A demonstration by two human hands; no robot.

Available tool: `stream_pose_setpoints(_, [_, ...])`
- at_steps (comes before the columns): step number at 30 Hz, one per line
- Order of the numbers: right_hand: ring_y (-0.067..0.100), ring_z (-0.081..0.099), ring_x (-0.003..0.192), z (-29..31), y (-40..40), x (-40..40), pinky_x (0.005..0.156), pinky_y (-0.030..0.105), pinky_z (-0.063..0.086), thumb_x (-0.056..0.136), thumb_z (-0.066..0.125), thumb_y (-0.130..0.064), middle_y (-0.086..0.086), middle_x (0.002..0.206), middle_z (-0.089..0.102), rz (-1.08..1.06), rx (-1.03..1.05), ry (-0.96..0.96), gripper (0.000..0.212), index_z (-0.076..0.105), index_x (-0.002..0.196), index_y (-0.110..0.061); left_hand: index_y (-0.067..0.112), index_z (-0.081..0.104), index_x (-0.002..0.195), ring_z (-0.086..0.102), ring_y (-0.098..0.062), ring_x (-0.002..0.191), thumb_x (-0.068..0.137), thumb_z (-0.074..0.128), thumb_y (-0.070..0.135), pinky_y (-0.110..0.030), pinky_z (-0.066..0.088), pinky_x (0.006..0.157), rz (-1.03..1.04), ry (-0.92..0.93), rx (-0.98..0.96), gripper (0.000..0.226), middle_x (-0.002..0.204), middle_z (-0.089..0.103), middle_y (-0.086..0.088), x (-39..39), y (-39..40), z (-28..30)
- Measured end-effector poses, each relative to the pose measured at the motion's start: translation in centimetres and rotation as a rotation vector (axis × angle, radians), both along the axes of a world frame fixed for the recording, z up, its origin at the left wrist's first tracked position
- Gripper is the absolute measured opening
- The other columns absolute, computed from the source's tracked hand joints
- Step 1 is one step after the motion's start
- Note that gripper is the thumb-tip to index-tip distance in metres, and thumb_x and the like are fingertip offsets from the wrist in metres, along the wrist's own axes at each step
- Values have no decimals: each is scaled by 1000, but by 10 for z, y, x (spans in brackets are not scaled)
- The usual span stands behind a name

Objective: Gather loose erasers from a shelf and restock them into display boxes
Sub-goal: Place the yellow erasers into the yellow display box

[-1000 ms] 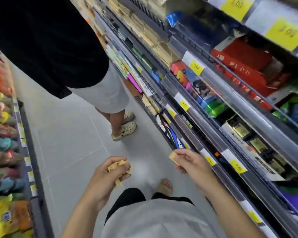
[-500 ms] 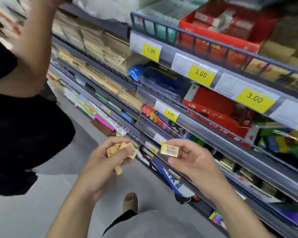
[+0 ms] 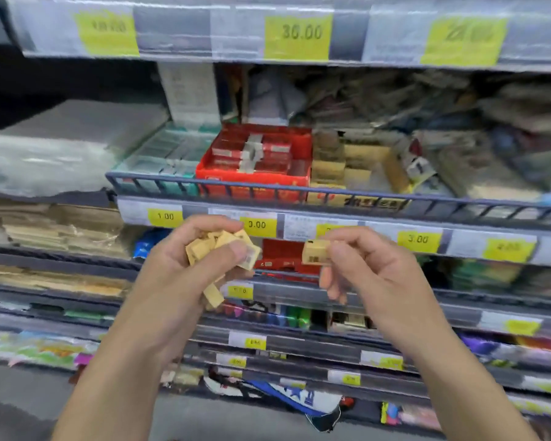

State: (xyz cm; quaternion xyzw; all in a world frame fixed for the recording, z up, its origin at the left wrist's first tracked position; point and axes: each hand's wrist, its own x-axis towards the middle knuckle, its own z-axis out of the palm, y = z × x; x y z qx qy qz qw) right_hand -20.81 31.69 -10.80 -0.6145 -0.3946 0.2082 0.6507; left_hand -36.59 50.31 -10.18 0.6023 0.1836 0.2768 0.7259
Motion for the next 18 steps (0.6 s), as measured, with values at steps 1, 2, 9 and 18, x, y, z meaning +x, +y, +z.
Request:
stream_pose_setpoints(1, [18,58,54,7,-3,5,52,27,47,92,58,-49,5,67,68,-18,19,15,22,70,95,-31,25,78,102,76,-19,84,58,97,53,-23,59,70,-25,-13,14,56,96,78,-2,8,0,6])
stream_pose_setpoints(2, [18,56,52,14,-5,10,50,27,45,92,58,-49,5,64,67,-25,32,30,23,70,94,-30,24,77,103,75,-18,86,60,97,52,-25,60,74,-48,-24,27,54,97,77,-2,16,0,11])
stream_pose_setpoints(9, [22,53,53,52,-22,36,49,29,42,96,59,-29,10,76,67,60,91,30,22,64,117,-27,24,76,108,76,-16,86,65,95,52,-48,59,84,-119,-59,98,55,98,77,-1,57,-6,34])
stream_pose_setpoints(18, [11,64,67,80,-32,66,58,18,49,97,64,-20,2,88,74,-75,-68,-314,23,65,118,-30,24,79,103,75,-18,91,61,95,53,-29,62,79,-149,-112,139,54,98,77,0,86,-5,58])
